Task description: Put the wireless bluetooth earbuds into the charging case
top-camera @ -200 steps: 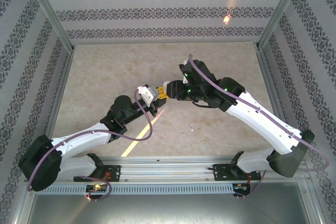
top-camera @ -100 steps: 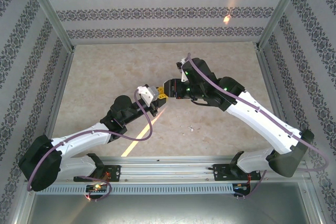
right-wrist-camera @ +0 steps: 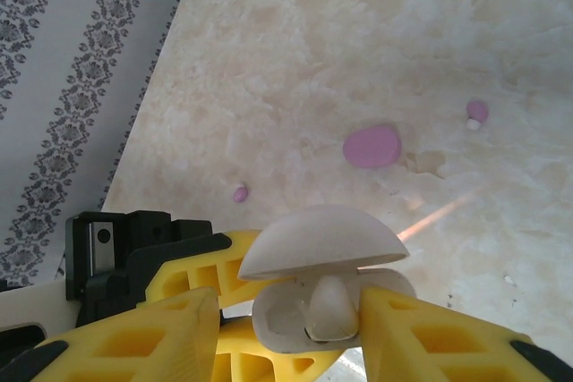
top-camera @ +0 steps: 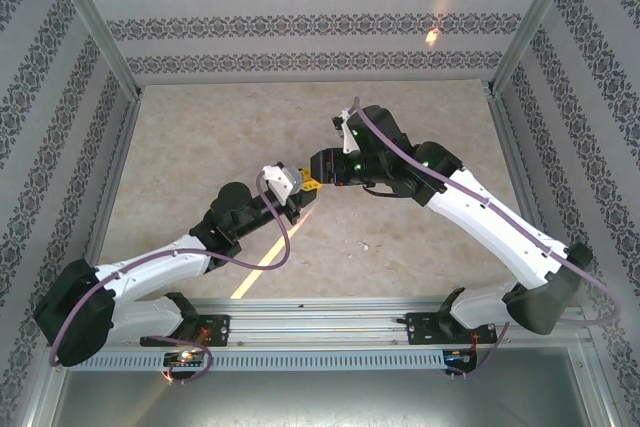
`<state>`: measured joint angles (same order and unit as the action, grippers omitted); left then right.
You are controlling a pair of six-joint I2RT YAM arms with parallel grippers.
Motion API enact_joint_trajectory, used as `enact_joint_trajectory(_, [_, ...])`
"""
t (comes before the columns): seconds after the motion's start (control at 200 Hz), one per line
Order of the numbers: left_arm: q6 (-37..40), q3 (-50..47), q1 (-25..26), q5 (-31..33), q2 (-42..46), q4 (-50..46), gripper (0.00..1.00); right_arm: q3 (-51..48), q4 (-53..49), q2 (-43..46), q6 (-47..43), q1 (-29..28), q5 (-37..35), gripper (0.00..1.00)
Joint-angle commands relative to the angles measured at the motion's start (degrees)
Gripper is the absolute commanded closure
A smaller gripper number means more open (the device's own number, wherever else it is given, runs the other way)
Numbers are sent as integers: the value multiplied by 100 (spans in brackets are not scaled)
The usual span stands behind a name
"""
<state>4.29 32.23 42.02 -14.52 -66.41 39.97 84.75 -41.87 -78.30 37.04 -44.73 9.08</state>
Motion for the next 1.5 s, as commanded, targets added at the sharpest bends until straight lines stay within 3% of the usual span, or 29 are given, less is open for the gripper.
enact_joint_trajectory(0.0, [2,128,96,-55,155,-49,100,146,145,-45,-117,1,257,55])
enact_joint_trajectory(0.769, [-113,171,107,-125,74,-24,100,584,-365,-298,-393,-198,190,50])
enact_joint_trajectory(1.494, [-339,-5,105,-111,191,200,100,772,-861,-233,-618,-333,-391,46])
